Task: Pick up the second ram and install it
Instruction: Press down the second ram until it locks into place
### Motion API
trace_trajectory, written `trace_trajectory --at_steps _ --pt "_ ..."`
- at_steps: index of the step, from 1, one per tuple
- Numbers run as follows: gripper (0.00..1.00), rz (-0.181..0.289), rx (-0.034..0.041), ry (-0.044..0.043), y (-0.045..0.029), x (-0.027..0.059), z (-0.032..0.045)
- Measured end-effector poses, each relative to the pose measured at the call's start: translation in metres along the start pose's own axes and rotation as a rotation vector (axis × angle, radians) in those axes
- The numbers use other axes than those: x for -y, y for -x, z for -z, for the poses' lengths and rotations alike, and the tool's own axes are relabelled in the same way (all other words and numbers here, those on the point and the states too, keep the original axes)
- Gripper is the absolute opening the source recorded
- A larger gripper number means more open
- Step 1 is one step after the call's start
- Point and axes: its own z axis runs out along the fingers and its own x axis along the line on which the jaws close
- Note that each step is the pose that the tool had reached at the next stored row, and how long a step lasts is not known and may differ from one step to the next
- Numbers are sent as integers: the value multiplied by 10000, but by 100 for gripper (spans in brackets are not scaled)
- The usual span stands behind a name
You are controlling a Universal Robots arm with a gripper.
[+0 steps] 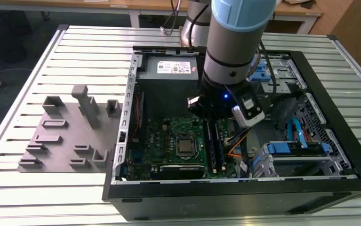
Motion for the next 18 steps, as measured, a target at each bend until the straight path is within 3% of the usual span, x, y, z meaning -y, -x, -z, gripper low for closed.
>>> trace_trajectory --at_steps 13,18 --pt "7 3 0 -79 -3 511 -12" --pt "7 3 -1 -88 -7 540 -86"
